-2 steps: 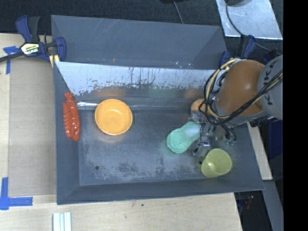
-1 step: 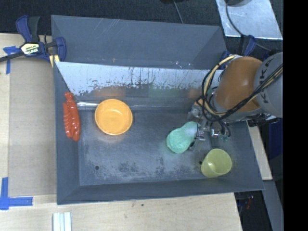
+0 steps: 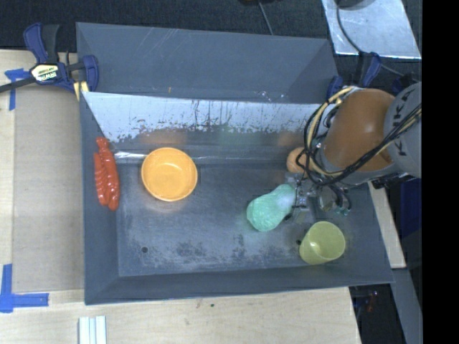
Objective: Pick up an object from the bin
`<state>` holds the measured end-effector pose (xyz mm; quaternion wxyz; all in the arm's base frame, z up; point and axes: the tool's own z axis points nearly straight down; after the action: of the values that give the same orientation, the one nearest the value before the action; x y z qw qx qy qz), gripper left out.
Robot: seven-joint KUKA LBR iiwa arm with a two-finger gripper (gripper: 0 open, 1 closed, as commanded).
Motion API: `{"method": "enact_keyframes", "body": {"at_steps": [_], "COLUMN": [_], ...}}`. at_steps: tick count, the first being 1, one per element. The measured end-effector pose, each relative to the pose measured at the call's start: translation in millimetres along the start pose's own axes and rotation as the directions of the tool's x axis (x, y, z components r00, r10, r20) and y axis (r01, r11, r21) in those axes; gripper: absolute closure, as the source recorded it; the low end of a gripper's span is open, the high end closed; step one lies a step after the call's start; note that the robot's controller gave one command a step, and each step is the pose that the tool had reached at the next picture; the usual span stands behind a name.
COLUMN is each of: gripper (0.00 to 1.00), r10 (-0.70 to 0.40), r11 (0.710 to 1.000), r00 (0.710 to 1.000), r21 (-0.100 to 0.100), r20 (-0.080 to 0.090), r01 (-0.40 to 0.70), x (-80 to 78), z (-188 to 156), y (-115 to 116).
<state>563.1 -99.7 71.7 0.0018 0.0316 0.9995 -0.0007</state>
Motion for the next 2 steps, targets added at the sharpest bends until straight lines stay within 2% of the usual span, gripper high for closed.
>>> {"method": "enact_keyframes", "body": {"at_steps": [2], "gripper": [1.00], "r10": [0.000], "r11": [1.000], "r00": [1.000], "r21": [0.000], "r20": [0.002], "r01": [0.000], "x": [-0.1], "z": [-7.2], "y": [0.0]}}
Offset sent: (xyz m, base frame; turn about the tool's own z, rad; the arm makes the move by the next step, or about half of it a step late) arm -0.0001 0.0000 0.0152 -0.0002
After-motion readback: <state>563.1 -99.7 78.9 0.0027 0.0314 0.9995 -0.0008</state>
